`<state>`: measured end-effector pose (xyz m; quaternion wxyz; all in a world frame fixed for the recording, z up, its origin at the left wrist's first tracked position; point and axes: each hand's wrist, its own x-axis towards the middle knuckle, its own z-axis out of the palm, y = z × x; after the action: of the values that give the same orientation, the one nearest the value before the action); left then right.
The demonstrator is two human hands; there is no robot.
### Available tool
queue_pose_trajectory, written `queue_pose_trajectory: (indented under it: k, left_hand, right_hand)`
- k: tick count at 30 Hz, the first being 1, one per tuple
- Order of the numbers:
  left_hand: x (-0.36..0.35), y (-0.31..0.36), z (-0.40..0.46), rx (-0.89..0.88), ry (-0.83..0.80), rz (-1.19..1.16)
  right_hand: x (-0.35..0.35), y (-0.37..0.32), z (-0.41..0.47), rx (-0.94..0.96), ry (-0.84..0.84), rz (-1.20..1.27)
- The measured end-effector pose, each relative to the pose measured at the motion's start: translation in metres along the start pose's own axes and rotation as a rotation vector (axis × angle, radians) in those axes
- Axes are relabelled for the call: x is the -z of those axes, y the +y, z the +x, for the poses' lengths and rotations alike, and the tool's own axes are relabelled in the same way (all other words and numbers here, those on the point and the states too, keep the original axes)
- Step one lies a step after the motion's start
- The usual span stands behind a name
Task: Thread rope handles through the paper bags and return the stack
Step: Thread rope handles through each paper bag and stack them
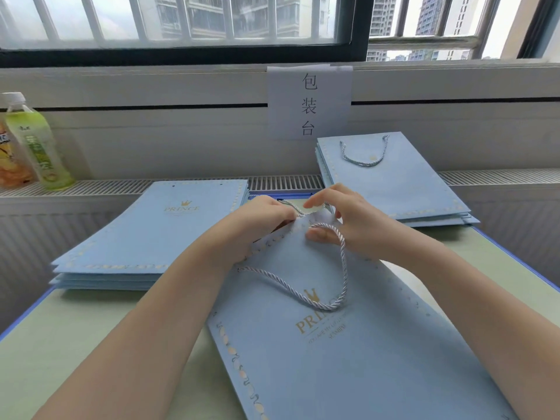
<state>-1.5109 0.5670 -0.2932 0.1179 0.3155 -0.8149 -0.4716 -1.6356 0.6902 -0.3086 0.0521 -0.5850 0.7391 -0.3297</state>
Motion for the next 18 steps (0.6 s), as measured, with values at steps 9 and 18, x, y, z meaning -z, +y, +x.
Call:
queue_pose_trajectory:
  k: [9,18]
  left_hand:
    - [0.0077,-0.0012,-0.0035,0.027,-0.195,-0.244]
    - [0.0081,-0.005,-0.0027,0.0,-0.209,-0.327]
  right_hand:
    - [-0.0067,-0.0032,-0.0015,-0.033,0.027,0.098]
    - [-0.0011,-0.0008,0.0003,0.042,0.024,0.196]
